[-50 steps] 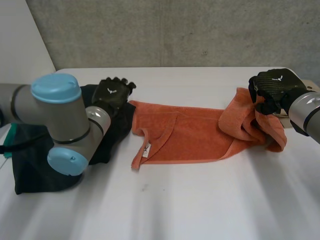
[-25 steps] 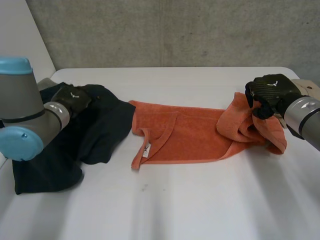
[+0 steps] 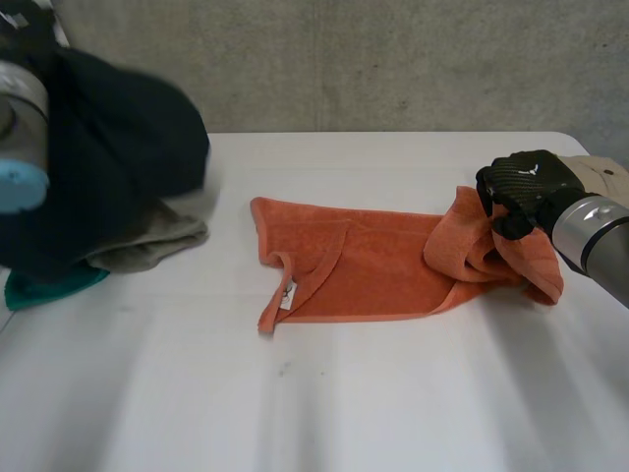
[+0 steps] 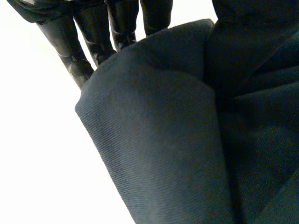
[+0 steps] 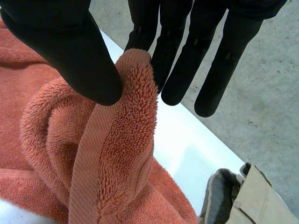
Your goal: Fold the laundry.
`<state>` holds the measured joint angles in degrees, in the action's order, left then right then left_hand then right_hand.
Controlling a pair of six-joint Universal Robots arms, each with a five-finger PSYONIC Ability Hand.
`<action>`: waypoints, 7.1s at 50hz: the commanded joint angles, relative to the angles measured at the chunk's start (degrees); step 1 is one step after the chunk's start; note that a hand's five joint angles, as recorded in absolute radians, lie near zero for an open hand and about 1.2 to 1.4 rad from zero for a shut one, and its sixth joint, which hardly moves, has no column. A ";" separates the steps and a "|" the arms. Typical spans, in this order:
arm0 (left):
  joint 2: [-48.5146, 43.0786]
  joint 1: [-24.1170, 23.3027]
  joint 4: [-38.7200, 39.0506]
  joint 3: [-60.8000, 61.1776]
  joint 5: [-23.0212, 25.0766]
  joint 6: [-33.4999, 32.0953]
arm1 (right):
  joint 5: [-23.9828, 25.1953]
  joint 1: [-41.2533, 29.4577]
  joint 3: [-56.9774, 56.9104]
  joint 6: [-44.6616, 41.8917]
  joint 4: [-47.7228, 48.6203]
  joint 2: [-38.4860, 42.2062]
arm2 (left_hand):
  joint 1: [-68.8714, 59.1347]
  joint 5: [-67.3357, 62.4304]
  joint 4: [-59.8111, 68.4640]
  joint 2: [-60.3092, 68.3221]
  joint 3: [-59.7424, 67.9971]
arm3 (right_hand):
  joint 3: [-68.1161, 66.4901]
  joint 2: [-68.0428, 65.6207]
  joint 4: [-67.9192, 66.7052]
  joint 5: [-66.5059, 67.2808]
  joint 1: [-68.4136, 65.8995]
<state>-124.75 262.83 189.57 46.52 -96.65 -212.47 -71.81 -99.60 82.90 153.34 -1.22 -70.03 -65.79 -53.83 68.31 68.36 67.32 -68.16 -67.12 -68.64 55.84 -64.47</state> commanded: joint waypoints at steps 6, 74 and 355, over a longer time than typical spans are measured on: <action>-12.97 3.39 -10.35 -22.43 -2.06 0.22 | 0.18 -0.50 0.42 0.02 -0.02 -0.11 | -14.21 -16.17 11.69 11.64 12.68 | -11.84 -12.88 -11.36 14.16 -15.53; 2.67 -16.21 -7.63 39.71 36.35 -30.37 | -0.79 -2.17 -0.11 0.90 -0.02 -2.48 | 41.45 39.49 -43.97 -44.03 -42.98 | -11.84 -12.88 -11.36 14.16 -15.53; -0.60 -0.65 -13.07 18.42 16.48 18.86 | 5.36 10.57 -13.30 -1.72 4.48 17.04 | -14.21 -16.17 11.69 11.64 12.68 | -11.84 -12.88 -11.36 14.16 -15.53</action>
<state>-132.56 260.58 183.08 54.93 -83.64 -188.33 -68.88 -90.99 64.51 158.13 11.96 -47.96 -66.01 -56.52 68.87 68.72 68.35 -68.09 -67.54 -68.67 57.97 -65.11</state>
